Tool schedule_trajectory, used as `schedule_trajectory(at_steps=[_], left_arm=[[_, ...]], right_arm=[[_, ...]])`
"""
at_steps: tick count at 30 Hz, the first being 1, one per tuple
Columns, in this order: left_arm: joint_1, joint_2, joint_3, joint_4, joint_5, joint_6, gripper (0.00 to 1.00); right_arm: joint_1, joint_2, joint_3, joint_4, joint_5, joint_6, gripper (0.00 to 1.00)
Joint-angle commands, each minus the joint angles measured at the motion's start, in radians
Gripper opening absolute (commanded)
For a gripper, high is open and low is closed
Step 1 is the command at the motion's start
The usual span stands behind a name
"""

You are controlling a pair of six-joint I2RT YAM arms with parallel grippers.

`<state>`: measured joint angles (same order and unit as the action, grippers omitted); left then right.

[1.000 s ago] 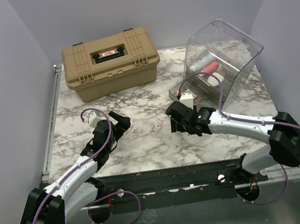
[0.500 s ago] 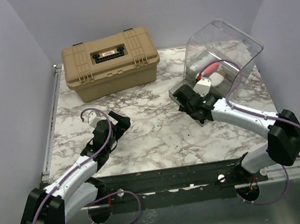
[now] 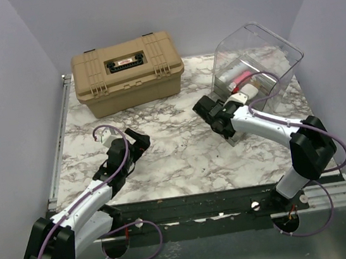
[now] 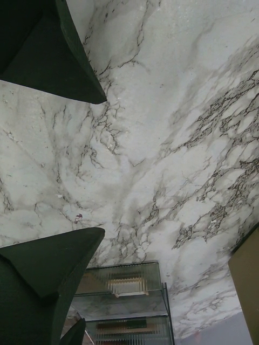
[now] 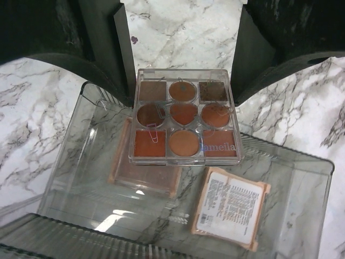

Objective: Organize the makeup
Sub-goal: Place the makeup in the drawer.

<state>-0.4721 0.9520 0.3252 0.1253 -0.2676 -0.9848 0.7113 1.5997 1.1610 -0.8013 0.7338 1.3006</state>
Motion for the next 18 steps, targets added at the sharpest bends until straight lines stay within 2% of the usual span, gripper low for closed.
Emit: schedule_trajectory(at_steps=[1, 4, 7, 11, 18], left_arm=[[0.008, -0.011, 0.03, -0.011, 0.014, 0.009, 0.99], [0.01, -0.019, 0.029, -0.023, 0.013, 0.016, 0.99], [0.01, -0.025, 0.023, -0.027, 0.017, 0.015, 0.99], [0.012, -0.037, 0.02, -0.03, 0.017, 0.011, 0.99], [0.013, -0.036, 0.021, -0.034, 0.022, 0.016, 0.99]], right_arm=[[-0.01, 0.02, 0.001, -0.105, 0.124, 0.23, 0.52], [-0.023, 0.023, -0.012, -0.107, 0.162, 0.281, 0.52], [-0.04, 0.029, -0.018, -0.066, 0.178, 0.249, 0.52], [-0.085, 0.05, -0.016, -0.045, 0.126, 0.219, 0.52], [-0.123, 0.068, -0.076, 0.149, 0.01, 0.089, 0.53]])
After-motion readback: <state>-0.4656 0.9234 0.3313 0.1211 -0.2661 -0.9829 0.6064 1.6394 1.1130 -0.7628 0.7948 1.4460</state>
